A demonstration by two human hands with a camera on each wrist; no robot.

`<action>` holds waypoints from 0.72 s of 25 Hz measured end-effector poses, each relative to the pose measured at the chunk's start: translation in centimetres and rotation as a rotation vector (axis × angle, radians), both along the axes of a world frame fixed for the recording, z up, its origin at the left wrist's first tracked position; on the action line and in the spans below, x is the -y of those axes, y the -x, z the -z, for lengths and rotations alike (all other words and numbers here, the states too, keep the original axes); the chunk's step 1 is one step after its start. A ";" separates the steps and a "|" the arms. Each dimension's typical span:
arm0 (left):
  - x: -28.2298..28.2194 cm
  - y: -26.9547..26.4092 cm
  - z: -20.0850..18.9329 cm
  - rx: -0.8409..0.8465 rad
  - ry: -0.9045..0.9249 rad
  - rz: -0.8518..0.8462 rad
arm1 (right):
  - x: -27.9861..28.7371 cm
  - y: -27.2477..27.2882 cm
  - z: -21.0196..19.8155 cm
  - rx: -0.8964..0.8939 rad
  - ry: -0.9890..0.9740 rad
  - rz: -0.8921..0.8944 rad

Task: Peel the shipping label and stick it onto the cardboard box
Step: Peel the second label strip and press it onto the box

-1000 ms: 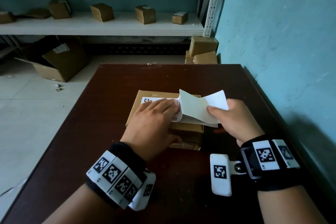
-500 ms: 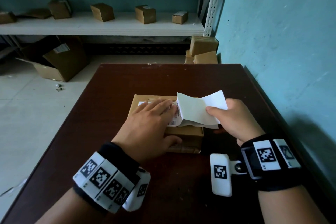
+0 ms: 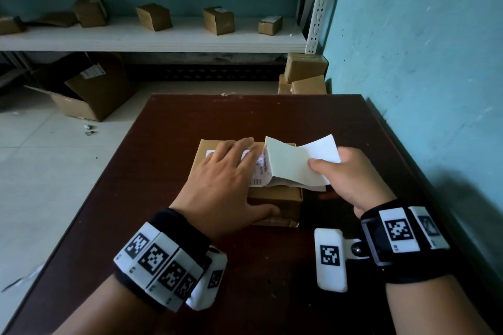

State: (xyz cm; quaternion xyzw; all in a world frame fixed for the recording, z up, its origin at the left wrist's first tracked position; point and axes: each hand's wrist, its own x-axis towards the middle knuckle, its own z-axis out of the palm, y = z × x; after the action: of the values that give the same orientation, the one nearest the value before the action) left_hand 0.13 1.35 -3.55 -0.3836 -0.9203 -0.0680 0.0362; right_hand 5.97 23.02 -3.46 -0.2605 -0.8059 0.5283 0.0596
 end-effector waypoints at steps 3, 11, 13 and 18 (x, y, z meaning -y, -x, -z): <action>-0.3 -0.1 0.4 -0.007 0.087 -0.018 | 0.1 0.1 0.1 0.012 0.006 -0.010; -1.1 -1.0 1.3 -0.084 -0.267 0.003 | -0.4 0.1 0.1 -0.010 -0.012 0.044; -0.5 -0.4 0.6 0.086 -0.242 0.010 | -0.6 0.0 0.1 -0.010 -0.013 0.057; 1.5 1.4 -0.5 0.144 -0.006 -0.106 | -0.8 0.0 0.3 -0.005 0.011 0.059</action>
State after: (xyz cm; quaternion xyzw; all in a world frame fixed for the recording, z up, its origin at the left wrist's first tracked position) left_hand -1.22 -0.13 -3.00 -0.3281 -0.9394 -0.0960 -0.0252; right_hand 5.97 23.85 -3.74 -0.2833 -0.7948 0.5313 0.0759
